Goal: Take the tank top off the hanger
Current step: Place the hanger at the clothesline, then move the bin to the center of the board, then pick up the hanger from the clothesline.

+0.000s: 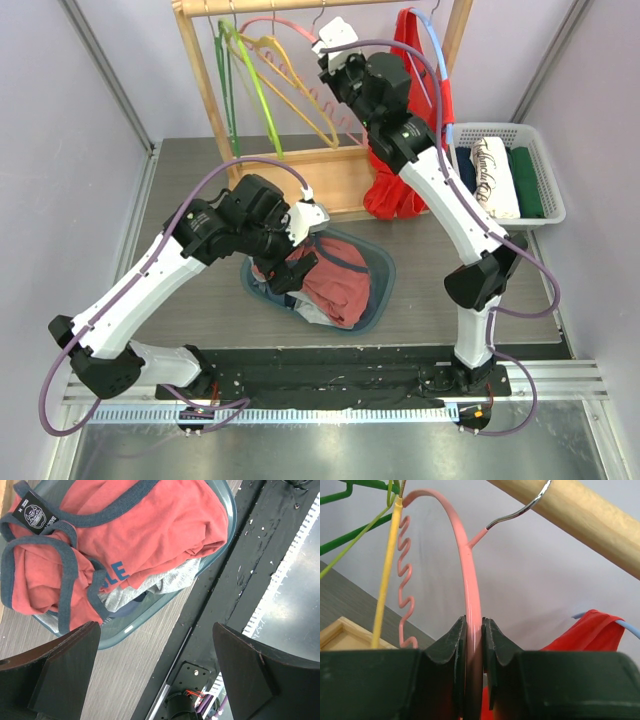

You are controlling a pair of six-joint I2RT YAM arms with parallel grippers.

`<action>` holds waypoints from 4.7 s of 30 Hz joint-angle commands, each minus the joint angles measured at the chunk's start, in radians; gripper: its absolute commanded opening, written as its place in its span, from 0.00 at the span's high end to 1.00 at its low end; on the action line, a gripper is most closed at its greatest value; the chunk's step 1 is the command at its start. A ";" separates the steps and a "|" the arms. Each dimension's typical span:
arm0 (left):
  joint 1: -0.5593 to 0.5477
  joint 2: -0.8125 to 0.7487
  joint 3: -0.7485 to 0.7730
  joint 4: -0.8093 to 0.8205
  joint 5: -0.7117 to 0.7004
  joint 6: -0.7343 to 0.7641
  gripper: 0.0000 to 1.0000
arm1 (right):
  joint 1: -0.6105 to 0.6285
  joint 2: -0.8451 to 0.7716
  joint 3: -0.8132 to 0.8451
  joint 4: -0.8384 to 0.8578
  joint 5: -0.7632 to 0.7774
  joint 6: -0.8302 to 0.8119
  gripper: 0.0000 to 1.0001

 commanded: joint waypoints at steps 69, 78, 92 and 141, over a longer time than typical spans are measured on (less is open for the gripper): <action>-0.002 -0.030 -0.487 0.253 -0.152 0.094 0.04 | 0.119 -0.776 -1.538 -0.209 0.344 0.957 0.56; -0.004 -0.056 -0.496 0.176 -0.029 0.086 0.05 | 0.077 -0.722 -1.518 -0.115 0.312 0.914 0.60; -0.007 -0.036 -0.482 0.145 0.141 0.085 0.07 | -0.023 -0.540 -1.407 0.011 0.220 0.818 0.66; 0.174 -0.056 -0.037 0.204 -0.178 0.036 0.00 | -0.059 -0.595 -0.363 -0.213 0.157 0.433 0.00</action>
